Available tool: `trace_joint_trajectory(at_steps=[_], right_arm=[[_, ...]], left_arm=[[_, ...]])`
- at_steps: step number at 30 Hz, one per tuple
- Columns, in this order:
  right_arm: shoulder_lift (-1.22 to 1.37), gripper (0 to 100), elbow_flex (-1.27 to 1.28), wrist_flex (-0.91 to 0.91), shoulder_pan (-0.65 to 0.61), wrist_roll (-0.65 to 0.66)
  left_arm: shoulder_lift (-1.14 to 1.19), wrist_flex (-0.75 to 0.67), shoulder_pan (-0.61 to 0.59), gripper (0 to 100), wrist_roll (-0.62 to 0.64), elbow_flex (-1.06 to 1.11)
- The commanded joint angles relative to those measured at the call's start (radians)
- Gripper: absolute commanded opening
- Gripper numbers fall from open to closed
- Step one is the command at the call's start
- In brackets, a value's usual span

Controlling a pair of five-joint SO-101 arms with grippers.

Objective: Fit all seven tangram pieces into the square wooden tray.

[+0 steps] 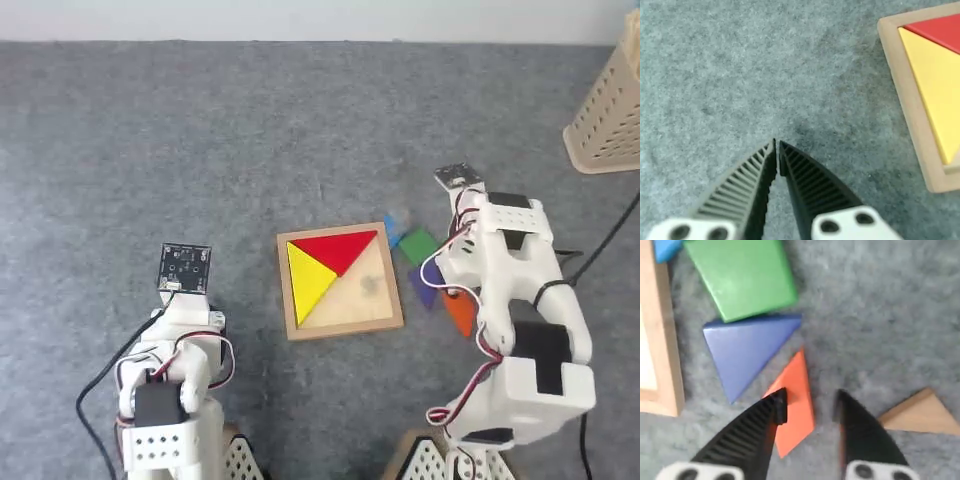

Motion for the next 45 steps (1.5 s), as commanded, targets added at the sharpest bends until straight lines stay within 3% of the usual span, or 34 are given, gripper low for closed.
trace_joint_trajectory(at_steps=[1, 11, 16, 24, 32, 39, 45], right_arm=[[-0.113, 21.6, -0.021, 0.064, 0.013, 0.081], [-0.219, 21.7, 0.138, 0.015, -0.117, 0.276], [-0.119, 21.7, 0.135, 0.007, -0.104, 0.373], [0.028, 21.2, 0.100, -0.042, -0.047, 0.368], [0.016, 1.1, -0.018, 0.012, -0.047, 0.066], [-0.249, 0.6, -0.066, 0.122, -0.096, -0.190], [-0.421, 0.6, -0.078, 0.113, -0.329, -0.315]], left_arm=[[-0.018, 0.006, 0.000, 1, -0.005, -0.007], [-0.018, 0.006, 0.000, 1, -0.005, -0.007], [-0.018, 0.006, 0.000, 1, -0.005, -0.007], [-0.018, 0.006, 0.000, 1, -0.005, -0.007], [-0.018, 0.006, 0.000, 1, -0.005, -0.007], [-0.018, 0.006, 0.000, 1, -0.005, -0.007], [-0.018, 0.006, 0.000, 1, -0.005, -0.007]])
